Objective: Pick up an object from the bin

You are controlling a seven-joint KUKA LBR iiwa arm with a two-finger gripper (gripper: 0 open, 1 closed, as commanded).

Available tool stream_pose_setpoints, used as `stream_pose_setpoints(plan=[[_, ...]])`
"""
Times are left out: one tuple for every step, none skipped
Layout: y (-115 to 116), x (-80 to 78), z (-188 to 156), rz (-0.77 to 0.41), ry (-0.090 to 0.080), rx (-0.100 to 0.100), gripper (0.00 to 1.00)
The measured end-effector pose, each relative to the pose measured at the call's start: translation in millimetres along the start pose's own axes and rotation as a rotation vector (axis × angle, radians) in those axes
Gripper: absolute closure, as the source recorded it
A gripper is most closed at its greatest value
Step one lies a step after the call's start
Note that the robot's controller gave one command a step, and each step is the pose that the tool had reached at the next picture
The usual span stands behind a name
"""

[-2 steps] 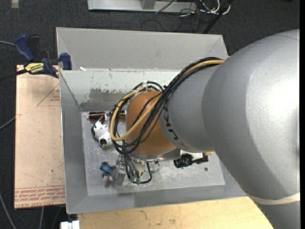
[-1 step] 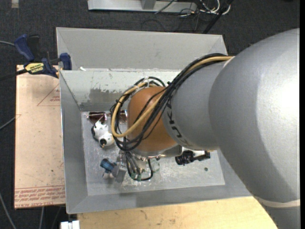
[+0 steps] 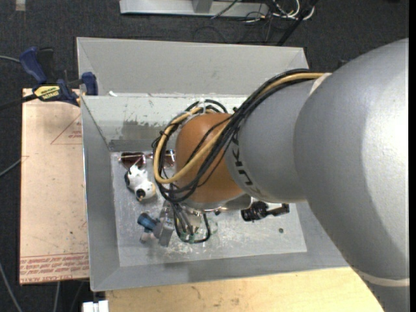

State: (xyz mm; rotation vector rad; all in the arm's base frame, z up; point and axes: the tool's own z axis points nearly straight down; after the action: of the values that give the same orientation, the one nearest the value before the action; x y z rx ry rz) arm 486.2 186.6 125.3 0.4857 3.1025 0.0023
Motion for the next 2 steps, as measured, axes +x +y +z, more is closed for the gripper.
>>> stream_pose_setpoints(plan=[[-0.1, 0.1, -10.0, 0.000, 0.000, 0.000, 1.00], [-0.2, 0.3, -19.8, -0.001, 0.002, 0.001, 1.00]])
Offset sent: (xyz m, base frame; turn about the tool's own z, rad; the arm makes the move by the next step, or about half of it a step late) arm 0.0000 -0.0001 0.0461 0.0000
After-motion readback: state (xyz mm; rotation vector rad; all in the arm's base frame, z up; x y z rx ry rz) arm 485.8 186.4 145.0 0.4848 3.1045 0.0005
